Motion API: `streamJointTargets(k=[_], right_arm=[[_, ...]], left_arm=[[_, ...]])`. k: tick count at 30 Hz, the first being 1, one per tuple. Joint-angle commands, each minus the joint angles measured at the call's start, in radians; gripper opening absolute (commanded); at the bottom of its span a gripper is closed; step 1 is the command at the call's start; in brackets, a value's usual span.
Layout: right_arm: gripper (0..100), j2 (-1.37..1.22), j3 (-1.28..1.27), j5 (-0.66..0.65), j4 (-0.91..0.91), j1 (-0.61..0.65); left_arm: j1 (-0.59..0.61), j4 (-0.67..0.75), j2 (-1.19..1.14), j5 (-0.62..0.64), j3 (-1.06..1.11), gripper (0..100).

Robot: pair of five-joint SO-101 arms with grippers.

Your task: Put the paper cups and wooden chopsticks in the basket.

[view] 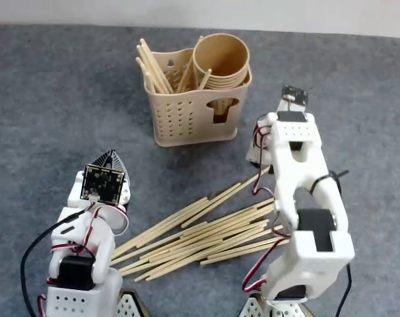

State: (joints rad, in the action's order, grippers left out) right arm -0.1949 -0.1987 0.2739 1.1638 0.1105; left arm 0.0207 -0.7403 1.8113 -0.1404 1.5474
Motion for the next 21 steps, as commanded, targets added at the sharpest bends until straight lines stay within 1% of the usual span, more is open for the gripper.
streamJointTargets(k=[1,16,21], right_arm=[[11.2,-0.016,0.077,0.009,-0.015,-0.013],[10.8,-0.222,0.179,0.009,-0.007,-0.073],[0.1,-0.232,0.179,0.009,-0.007,-0.074]], left_arm=[[0.002,0.020,0.007,-0.008,-0.007,1],[0.002,0.020,0.007,-0.008,-0.007,1],[0.002,0.020,0.007,-0.008,-0.007,1]])
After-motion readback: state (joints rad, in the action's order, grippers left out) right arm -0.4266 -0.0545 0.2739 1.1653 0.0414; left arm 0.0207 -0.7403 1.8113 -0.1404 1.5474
